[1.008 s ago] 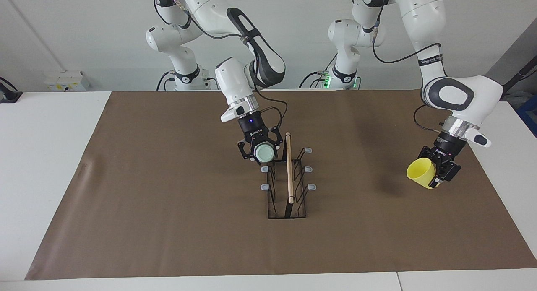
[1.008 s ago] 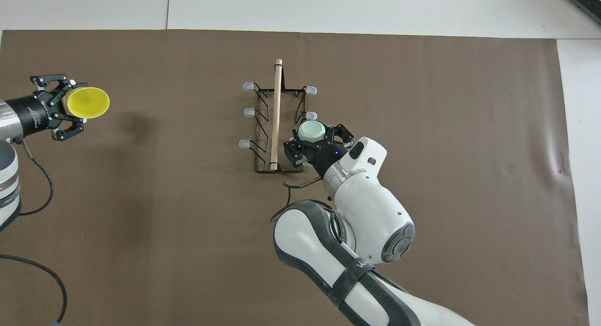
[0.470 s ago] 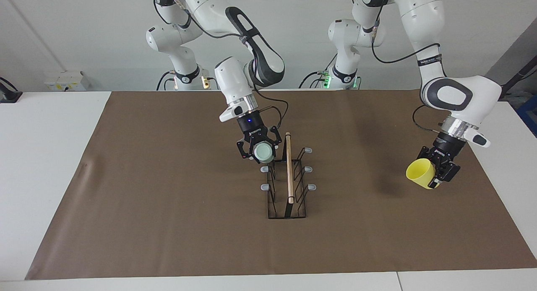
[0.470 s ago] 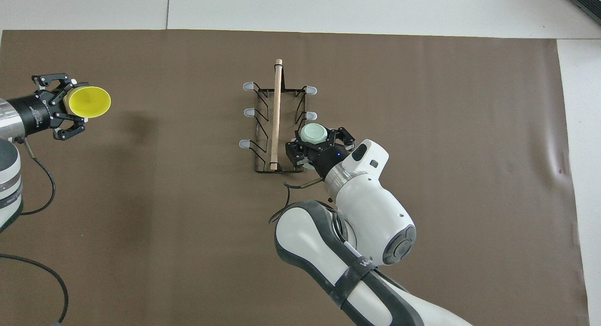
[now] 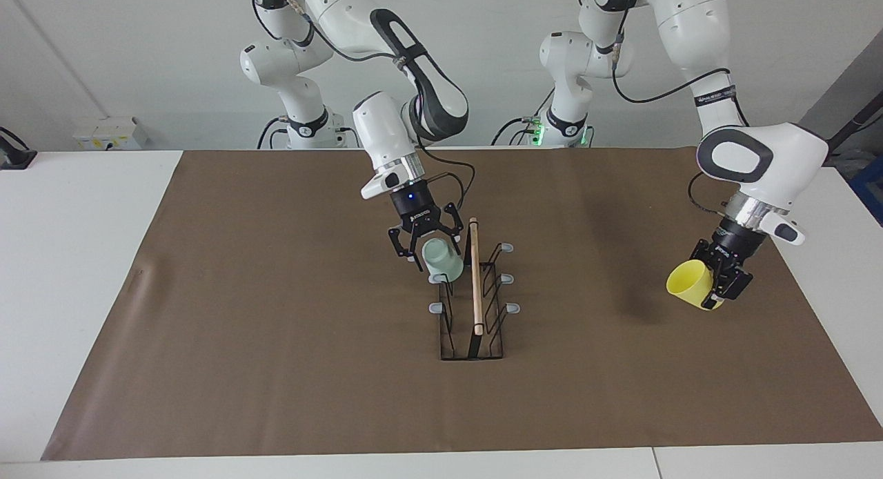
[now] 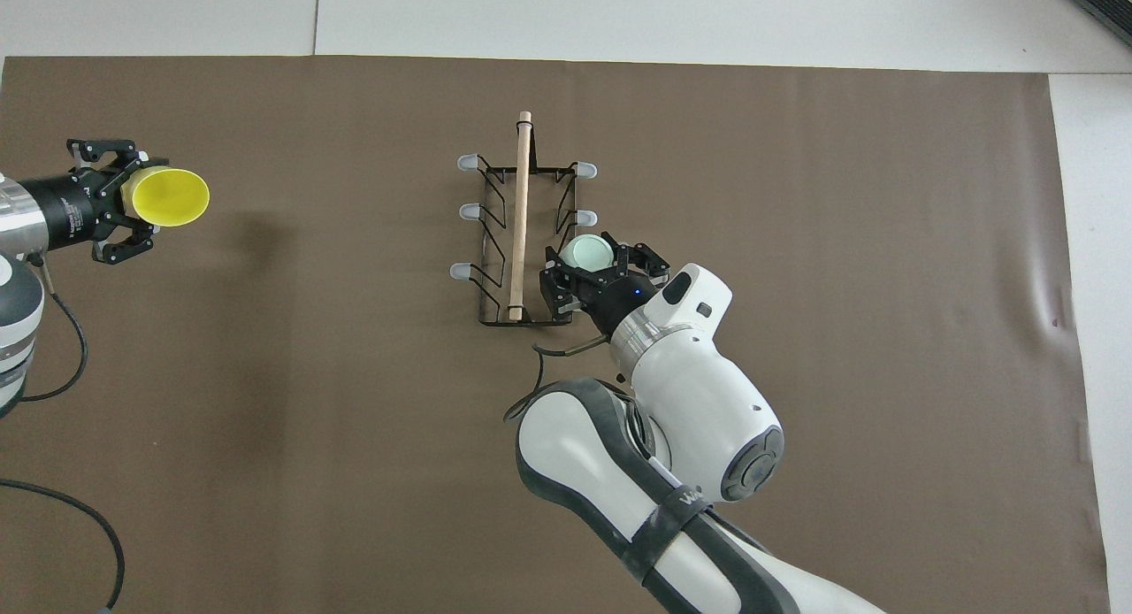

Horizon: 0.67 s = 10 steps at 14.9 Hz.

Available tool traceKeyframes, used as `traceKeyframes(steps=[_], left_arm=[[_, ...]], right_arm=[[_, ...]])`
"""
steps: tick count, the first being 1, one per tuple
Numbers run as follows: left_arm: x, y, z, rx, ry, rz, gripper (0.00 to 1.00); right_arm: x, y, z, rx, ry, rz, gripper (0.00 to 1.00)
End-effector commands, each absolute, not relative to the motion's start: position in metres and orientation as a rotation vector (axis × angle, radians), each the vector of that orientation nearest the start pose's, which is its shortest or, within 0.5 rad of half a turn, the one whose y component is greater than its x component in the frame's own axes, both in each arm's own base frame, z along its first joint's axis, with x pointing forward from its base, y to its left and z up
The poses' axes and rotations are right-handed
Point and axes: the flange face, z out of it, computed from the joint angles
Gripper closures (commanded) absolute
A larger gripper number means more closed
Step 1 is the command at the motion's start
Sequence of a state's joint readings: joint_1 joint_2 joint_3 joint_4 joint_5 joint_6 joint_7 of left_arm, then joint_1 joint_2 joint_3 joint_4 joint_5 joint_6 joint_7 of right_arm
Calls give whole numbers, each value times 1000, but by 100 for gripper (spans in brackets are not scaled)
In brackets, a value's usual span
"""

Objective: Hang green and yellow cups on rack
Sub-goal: 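Release the green cup and withdraw the right gripper while the left gripper lifts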

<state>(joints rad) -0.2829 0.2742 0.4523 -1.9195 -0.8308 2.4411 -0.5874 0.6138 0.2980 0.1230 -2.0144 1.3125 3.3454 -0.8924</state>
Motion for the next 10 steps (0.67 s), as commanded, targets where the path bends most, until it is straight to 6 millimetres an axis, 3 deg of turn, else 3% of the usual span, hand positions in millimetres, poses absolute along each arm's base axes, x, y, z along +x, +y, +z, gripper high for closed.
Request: traceKeyframes(steps=[1,4,5,7,10], left_arm=[[639,81,409,2158,1535,290,100],[647,63,423,2297,1492,341,100],[650,55,430,2346,1476,358,100],[655,50,447,2420,1477,379,100],[660,31,470,2548,1432,367,100]], right_arm=[[512,321,386,-2517,-243,-1137,0],[524,320,413,-2459,-279,-1161,0],[531,312,425,-2434,-307,-1161,0],[548,283,444,-2399,-398,-1171,0],[577,227,452,-2364,-641,-1204,0]])
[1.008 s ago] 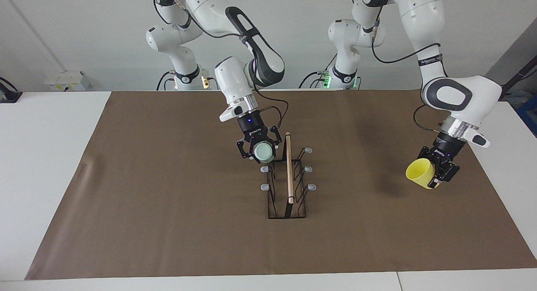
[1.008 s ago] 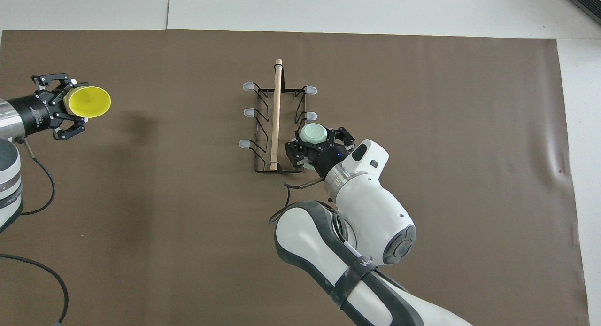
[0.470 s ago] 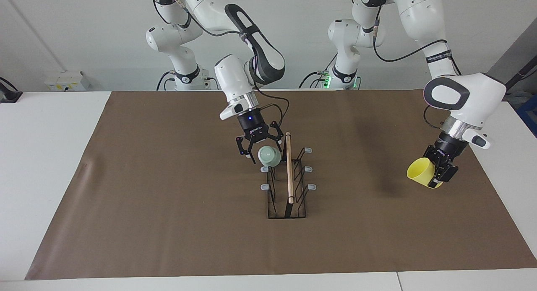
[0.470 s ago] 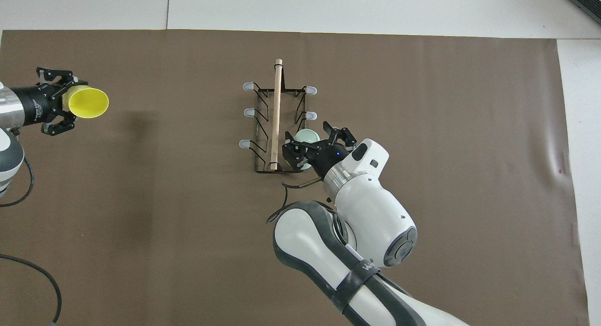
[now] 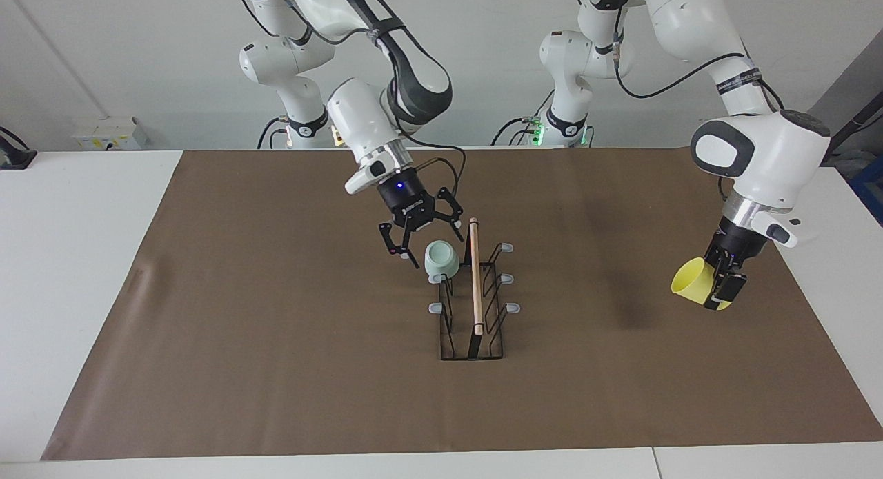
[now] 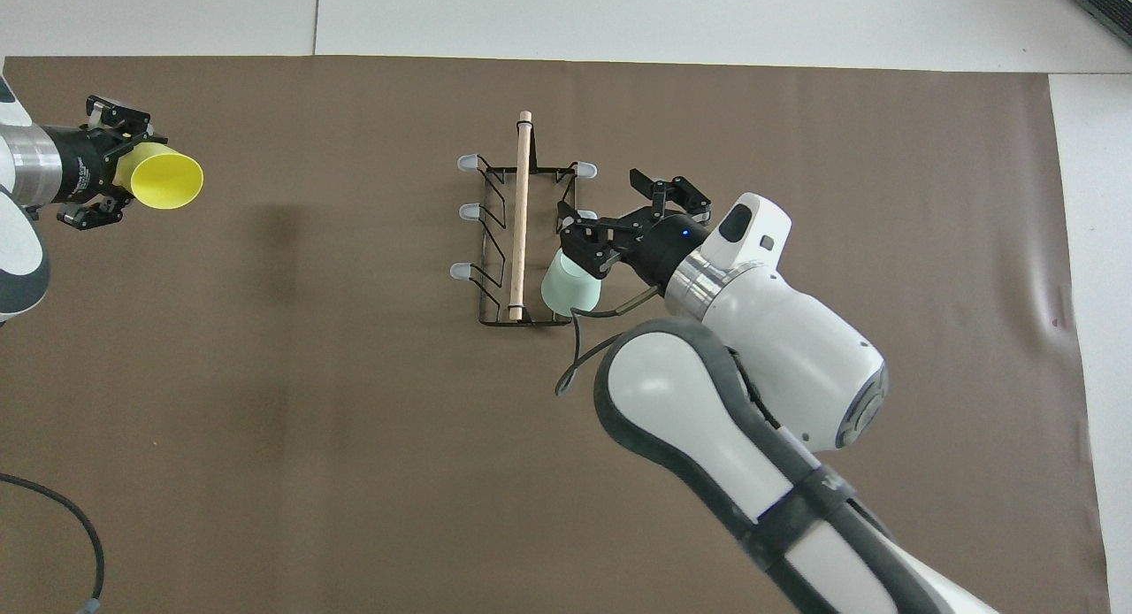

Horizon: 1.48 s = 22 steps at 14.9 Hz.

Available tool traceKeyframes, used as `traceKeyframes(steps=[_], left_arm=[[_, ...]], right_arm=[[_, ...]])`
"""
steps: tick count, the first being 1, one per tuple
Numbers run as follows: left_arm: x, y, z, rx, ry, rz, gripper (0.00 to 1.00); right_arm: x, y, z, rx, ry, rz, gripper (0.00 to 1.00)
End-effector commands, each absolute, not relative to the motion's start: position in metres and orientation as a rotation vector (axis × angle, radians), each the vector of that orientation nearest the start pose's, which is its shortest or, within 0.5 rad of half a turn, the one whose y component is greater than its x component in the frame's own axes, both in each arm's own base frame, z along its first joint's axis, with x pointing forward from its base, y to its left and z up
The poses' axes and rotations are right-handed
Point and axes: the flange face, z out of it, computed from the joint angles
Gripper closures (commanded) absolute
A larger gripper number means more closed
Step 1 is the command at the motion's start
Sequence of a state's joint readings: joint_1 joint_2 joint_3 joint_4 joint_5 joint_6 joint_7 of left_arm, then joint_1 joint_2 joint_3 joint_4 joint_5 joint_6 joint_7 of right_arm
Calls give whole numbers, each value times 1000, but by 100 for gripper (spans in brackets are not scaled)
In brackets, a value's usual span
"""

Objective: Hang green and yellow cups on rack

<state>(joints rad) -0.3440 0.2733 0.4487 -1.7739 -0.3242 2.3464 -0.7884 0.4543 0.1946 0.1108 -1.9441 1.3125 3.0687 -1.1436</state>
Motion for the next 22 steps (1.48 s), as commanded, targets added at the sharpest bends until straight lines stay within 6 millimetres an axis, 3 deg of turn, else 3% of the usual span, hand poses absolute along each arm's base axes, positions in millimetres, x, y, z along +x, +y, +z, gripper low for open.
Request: traceKeyframes(steps=[1,6,9,12,16,19,22], left_arm=[[660,17,476,-2870,-1578,-408,100],[653,-56,497,-2630,-1523,-459,100],[640,-99,499,-2474,-1468,-543,100],[622,-147,499,-2349,-1426,-646,100],[587,-213,506,-2186,-1341,-819,100],[566,-255,502,-2103,-1342,-928,100],[558,-289,477,-2017,-1364,-1066,100]], right_arm=[[587,205,453,-2351,-732,-1214,0],[624,118,473,-2334,-1233,-1136,0],[630,87,493,-2309,-1474,-982,0],[618,70,509,-2292,-1586,-817,0],[598,69,540,-2425,-1565,-520,0],[590,74,576,-2618,-1377,-310,0],[576,65,594,-2761,-1042,-109,0]])
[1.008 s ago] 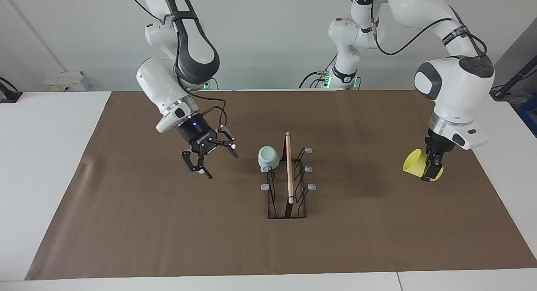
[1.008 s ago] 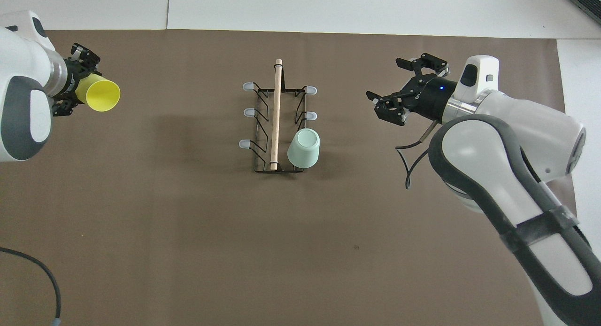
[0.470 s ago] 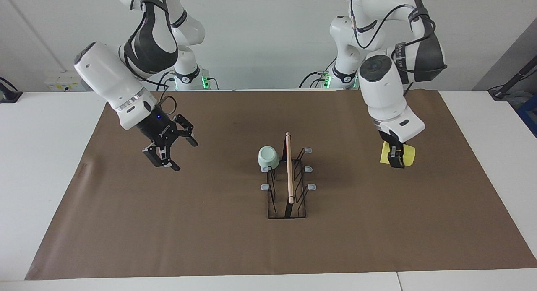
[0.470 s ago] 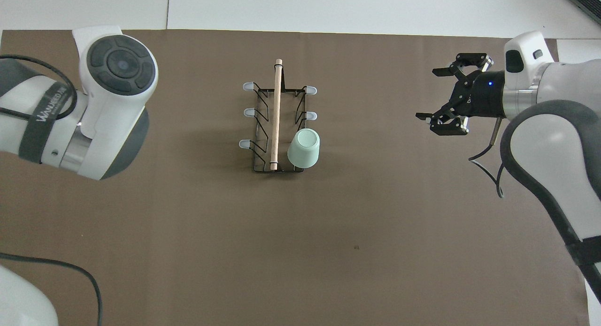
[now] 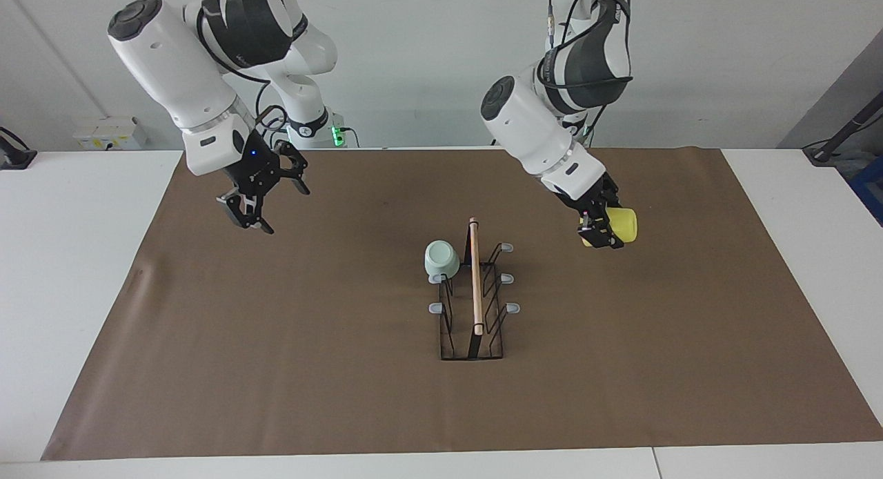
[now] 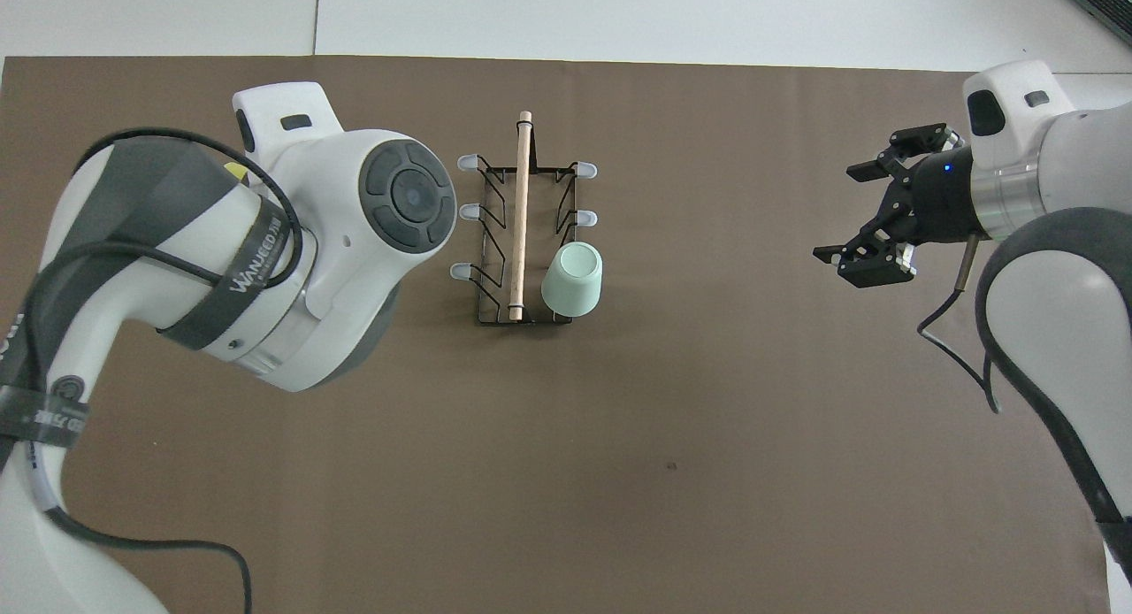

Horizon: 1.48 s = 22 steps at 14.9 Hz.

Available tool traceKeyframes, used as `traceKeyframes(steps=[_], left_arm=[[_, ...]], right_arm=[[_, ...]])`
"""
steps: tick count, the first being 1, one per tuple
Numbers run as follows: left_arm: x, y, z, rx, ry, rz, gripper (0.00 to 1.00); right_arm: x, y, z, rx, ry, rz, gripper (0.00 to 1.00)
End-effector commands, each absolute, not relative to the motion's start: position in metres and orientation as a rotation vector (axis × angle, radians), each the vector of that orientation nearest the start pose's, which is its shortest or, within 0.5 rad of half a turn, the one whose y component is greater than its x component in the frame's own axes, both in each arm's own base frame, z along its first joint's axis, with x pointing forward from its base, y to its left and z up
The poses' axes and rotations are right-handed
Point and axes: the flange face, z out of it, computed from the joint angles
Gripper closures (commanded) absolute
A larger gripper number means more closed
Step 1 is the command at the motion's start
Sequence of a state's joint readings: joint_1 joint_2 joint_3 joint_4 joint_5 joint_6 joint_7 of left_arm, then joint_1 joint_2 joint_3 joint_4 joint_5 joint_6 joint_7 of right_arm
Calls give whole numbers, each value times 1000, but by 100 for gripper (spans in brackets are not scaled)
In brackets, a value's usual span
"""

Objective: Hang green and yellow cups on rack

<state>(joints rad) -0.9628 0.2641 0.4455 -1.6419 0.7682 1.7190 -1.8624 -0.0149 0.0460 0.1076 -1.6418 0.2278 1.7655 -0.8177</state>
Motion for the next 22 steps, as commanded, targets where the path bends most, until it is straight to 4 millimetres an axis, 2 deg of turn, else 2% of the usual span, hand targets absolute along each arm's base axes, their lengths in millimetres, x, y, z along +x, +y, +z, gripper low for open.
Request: traceKeyframes(steps=[1,3,4,5,8,10,12,13,14,16,19,22], left_arm=[[554,-295,472,-2011,-1348,-1070,100],[555,-311,445,-1942,-1316,-1162,100],[557,-315,437,-1919,-1303,-1200,100],[552,-323,439,-1922,-1295,-1209,100],[541,-341,431,-1910,-1274,-1231,100],[532,-355,419,-1908,-1264,-1254,100],[523,-366,416,-1920,-1246,-1260,100],[518,-373,407,-1926,-1223,-1262,100],[516,-377,404,-1924,-1231,-1272,100],[512,-381,400,-1927,-1221,-1280,100],[497,-392,392,-1946,-1184,-1279,100],[496,-395,390,-1952,-1201,-1293,100]], right_arm=[[570,64,599,-2800,-910,-44,0],[555,64,610,-2859,-678,65,0],[548,64,616,-2880,-598,86,0],[543,65,621,-2900,-543,104,0],[539,72,624,-2973,-537,137,0],[536,67,639,-2985,-536,129,0],[531,60,635,-2998,-512,139,0],[530,48,631,-3004,-476,138,0],[533,34,633,-3009,-436,112,0],[534,21,634,-3013,-401,105,0],[540,24,638,-3038,-383,22,0],[543,22,641,-3112,-176,-5,0]])
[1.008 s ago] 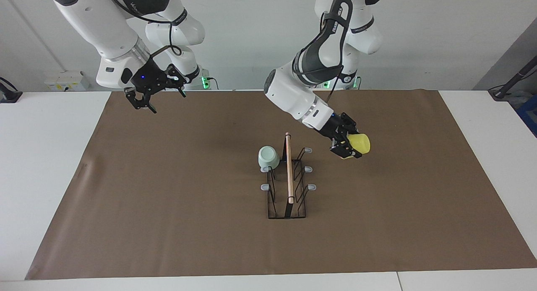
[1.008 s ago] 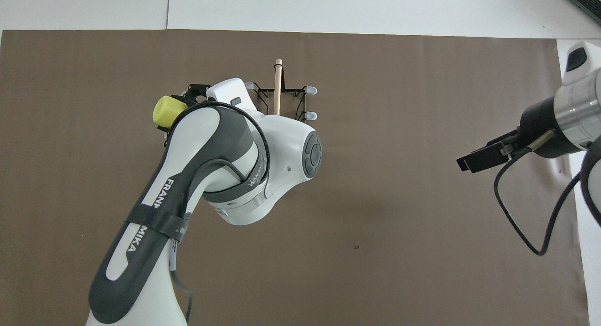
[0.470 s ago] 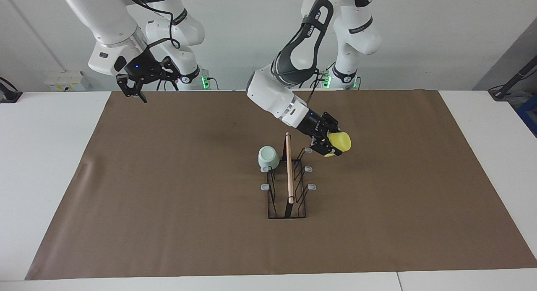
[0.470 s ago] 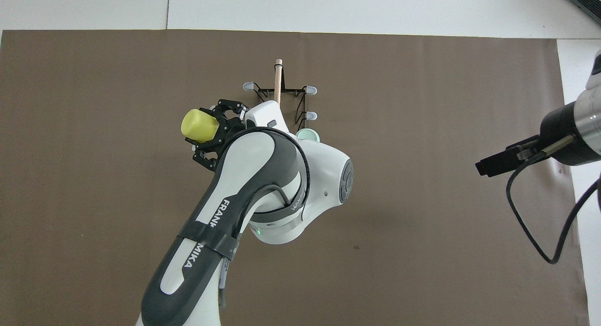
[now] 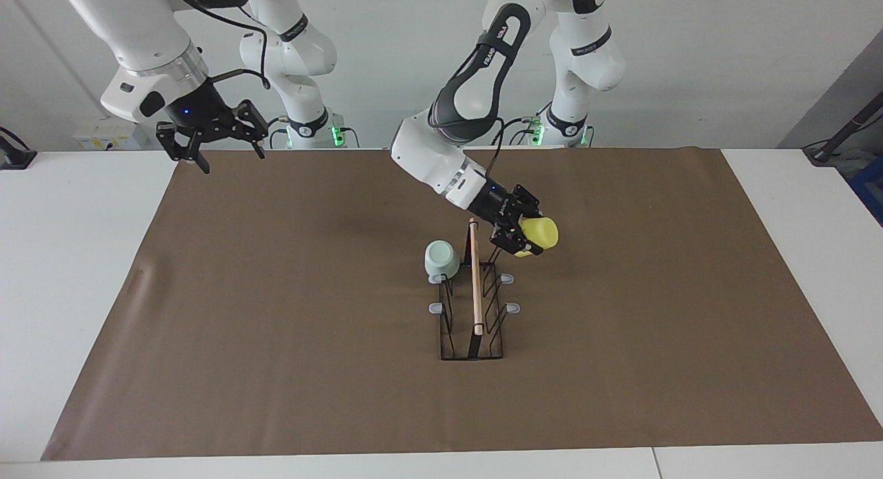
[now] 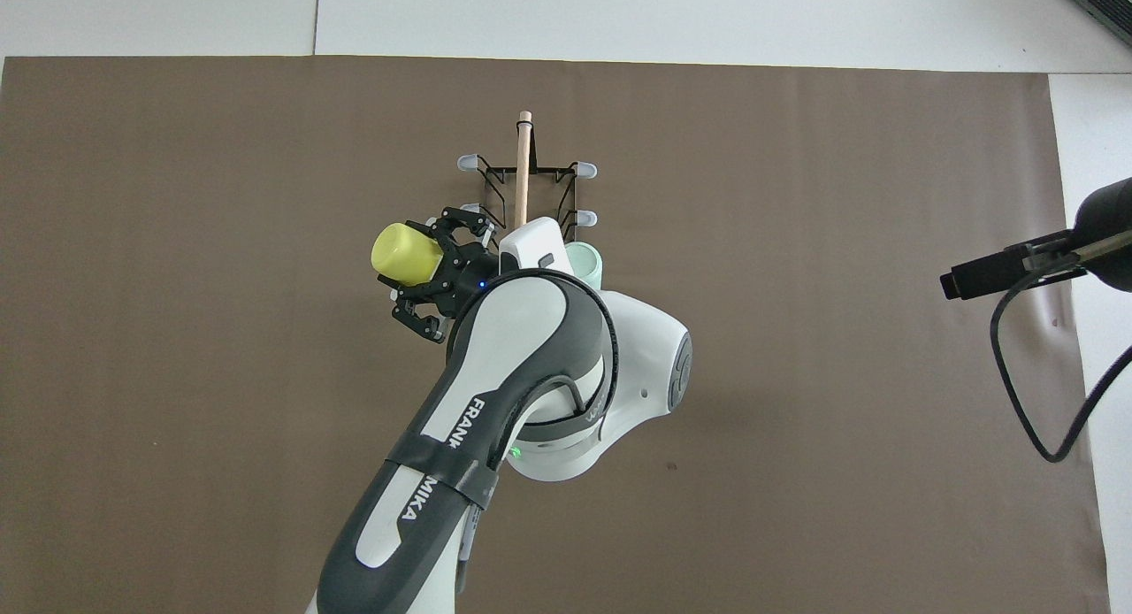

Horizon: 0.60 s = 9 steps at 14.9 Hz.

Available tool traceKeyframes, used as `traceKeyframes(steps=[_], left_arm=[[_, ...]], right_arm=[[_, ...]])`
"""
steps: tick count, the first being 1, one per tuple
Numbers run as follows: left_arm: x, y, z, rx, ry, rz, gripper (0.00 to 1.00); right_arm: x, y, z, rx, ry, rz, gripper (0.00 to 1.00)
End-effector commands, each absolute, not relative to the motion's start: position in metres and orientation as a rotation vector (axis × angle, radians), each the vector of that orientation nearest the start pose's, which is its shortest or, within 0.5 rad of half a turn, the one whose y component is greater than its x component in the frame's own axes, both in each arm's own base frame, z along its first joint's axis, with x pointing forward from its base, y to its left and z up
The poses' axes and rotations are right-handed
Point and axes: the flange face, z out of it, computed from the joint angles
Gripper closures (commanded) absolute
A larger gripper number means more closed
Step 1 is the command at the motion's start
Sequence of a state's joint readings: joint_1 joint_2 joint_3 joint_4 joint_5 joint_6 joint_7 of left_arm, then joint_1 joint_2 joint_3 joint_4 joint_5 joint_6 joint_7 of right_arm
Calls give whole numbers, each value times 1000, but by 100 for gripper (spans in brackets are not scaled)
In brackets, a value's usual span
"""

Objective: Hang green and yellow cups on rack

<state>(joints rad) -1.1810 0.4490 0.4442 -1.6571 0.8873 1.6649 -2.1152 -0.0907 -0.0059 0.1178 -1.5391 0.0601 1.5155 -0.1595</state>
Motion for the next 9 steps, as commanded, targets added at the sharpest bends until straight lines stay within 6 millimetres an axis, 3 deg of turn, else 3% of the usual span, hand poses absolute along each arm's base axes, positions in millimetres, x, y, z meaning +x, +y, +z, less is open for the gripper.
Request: traceKeyframes(steps=[1,4,9], left_arm=[[496,-394,387,-1954,-1196,-1293,100],[494,-395,384,-1952,-1197,-1298,100],[489,-405,381,-1993,-1201,-1310,100]], right_arm=[[543,19,641,-3113,-162,-10,0],[547,0,642,-3115,-111,-54,0],[550,-8,645,-3115,-91,-78,0]])
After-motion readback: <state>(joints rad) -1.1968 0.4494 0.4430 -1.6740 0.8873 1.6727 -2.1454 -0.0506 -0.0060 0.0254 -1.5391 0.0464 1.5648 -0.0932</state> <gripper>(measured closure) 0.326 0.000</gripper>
